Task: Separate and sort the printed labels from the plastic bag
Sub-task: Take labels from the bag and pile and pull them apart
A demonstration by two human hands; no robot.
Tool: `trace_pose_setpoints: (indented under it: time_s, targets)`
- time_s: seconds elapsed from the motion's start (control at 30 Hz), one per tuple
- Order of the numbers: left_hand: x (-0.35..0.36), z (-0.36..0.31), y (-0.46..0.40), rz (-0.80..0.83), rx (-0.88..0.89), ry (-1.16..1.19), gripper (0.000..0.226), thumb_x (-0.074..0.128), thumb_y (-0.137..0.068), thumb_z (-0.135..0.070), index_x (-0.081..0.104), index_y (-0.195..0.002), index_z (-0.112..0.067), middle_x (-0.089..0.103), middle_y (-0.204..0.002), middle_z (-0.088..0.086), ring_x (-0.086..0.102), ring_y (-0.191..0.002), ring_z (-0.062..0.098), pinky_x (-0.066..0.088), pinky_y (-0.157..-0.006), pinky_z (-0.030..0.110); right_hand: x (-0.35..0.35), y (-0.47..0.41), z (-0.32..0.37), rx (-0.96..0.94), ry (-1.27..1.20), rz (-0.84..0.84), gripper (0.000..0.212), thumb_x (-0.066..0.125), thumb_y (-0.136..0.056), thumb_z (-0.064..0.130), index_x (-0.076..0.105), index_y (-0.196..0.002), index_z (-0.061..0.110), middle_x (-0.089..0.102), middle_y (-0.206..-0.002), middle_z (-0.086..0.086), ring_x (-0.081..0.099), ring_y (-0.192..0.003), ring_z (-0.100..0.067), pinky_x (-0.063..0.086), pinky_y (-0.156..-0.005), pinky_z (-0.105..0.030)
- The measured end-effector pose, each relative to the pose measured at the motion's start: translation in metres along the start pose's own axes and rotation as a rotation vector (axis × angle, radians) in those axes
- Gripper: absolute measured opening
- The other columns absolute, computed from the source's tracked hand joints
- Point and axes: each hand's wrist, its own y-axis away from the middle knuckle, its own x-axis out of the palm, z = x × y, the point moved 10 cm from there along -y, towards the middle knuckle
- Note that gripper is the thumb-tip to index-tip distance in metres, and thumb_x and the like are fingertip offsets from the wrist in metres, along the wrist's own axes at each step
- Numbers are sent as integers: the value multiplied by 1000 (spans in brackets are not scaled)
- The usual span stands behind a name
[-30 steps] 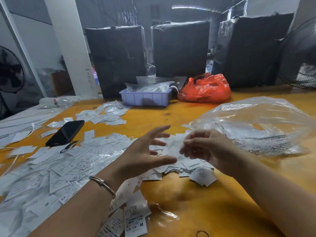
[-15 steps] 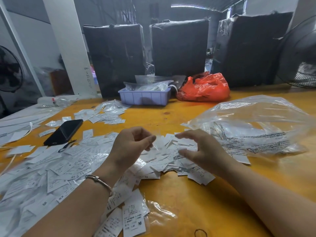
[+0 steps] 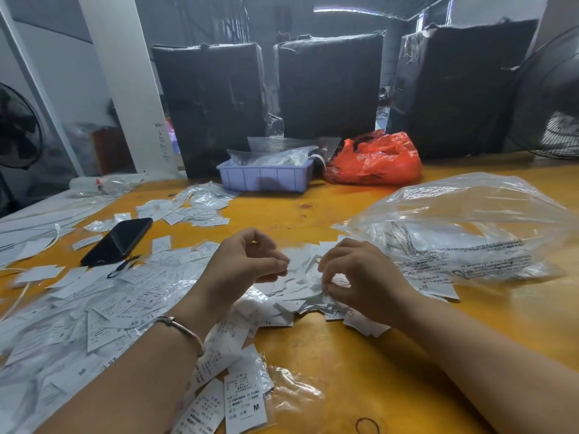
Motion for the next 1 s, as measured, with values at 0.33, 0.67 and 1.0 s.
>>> trace_pose_setpoints:
  time_s: [0.33,0.67,1.0]
  targets:
    - [10,8,0,98,-39,-37,7,66,-86,3,70,-90,1,75,-83,15,73,-76,23,59,-70,25,-9,8,-27,242,-163,73,32,71,-77,42,63,-105,28,58,-104,14,51,-100,-5,46,-86,-32]
    - [15,8,3,112,-30,-97,22,78,-73,-17,69,-84,1,75,-80,15,74,-75,24,57,-66,27,4,9,-34,340,-268,181,32,84,-65,28,64,-88,20,58,-99,1,50,-95,-15,43,-83,-34]
    - [12,-8,3,88,96,-56,9,76,-77,-2,70,-84,-2,74,-80,14,72,-72,21,58,-73,30,-26,12,-45,376,-735,-141,60,71,-78,-3,53,-127,27,67,-69,-18,60,-56,-19,52,-60,-35]
